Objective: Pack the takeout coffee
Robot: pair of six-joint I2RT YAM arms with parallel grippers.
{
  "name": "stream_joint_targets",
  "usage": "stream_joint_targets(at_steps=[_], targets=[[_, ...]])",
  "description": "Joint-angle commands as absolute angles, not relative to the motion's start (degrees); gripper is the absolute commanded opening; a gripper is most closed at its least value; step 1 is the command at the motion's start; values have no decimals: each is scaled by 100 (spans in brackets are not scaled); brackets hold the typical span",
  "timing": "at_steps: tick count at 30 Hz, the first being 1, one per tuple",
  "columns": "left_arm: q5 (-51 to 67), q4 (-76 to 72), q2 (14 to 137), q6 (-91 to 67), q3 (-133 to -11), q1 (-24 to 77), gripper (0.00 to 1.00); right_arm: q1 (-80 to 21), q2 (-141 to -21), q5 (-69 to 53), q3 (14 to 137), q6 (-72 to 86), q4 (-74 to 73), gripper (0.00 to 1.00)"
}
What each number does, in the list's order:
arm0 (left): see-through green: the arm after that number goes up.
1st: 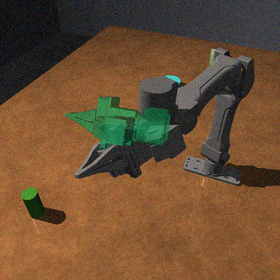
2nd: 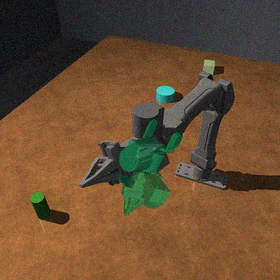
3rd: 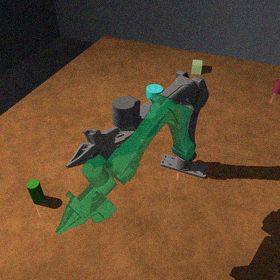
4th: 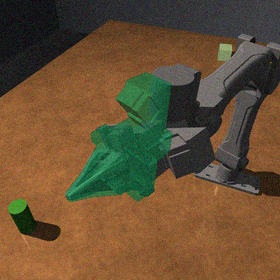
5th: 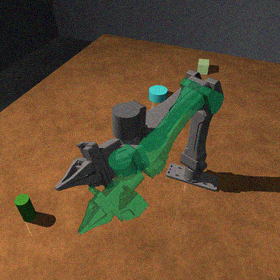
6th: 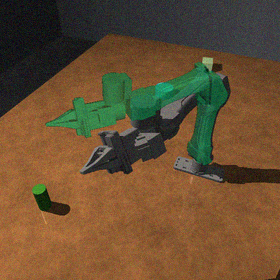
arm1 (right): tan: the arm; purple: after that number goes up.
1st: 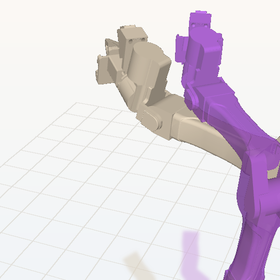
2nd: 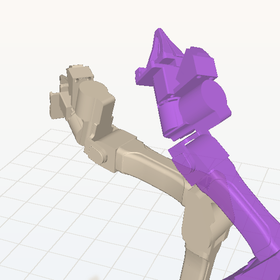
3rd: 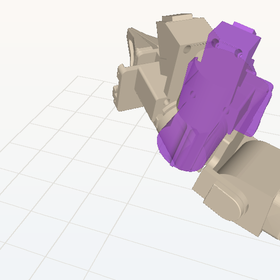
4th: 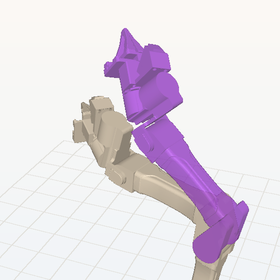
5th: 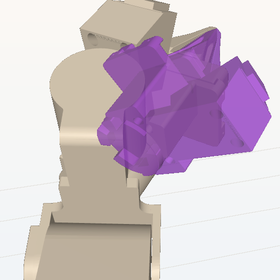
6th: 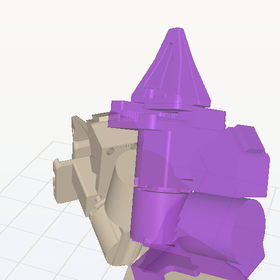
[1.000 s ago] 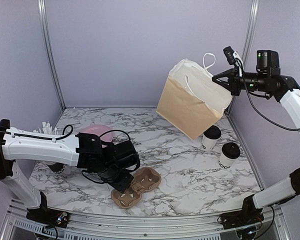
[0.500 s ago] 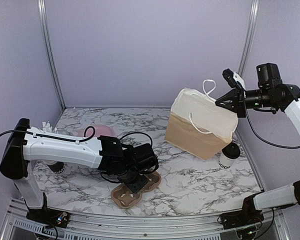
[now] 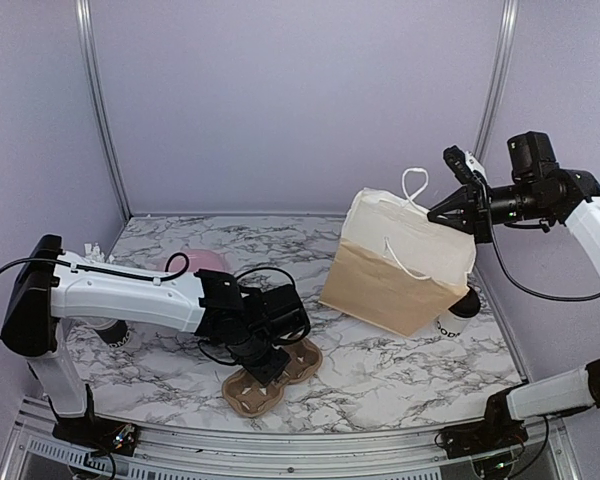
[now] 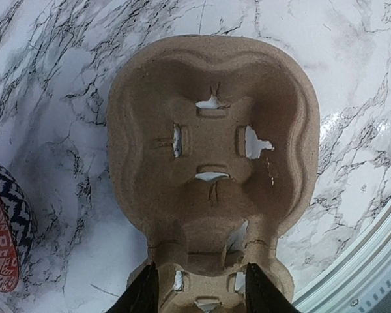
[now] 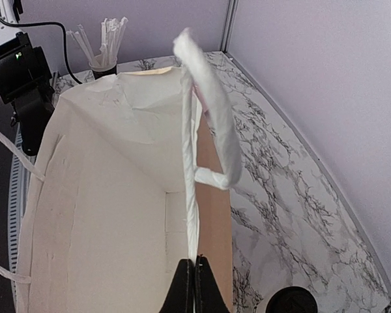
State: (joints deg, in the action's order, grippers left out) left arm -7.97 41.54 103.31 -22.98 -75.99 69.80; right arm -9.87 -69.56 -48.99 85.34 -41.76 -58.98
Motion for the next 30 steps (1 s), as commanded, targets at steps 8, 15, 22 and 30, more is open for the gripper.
stream_joint_targets(at_steps=[8, 15, 22, 30], targets=[[-596, 4087, 10630, -2264, -7615, 6873, 39, -1031, -6950, -5131, 8558, -4237, -5951, 0], [-435, 4042, 10734, -2215, -7672, 6864, 32, -1028, -6961, -5142, 8506, -4210, -5899, 0], [-431, 4051, 10774, -2294, -7688, 6846, 24, -1036, -6936, -5168, 8430, -4179, -5854, 0], [-556, 4055, 10150, -2506, -7607, 6847, 20, -1108, -6960, -5236, 8398, -4126, -5867, 0]])
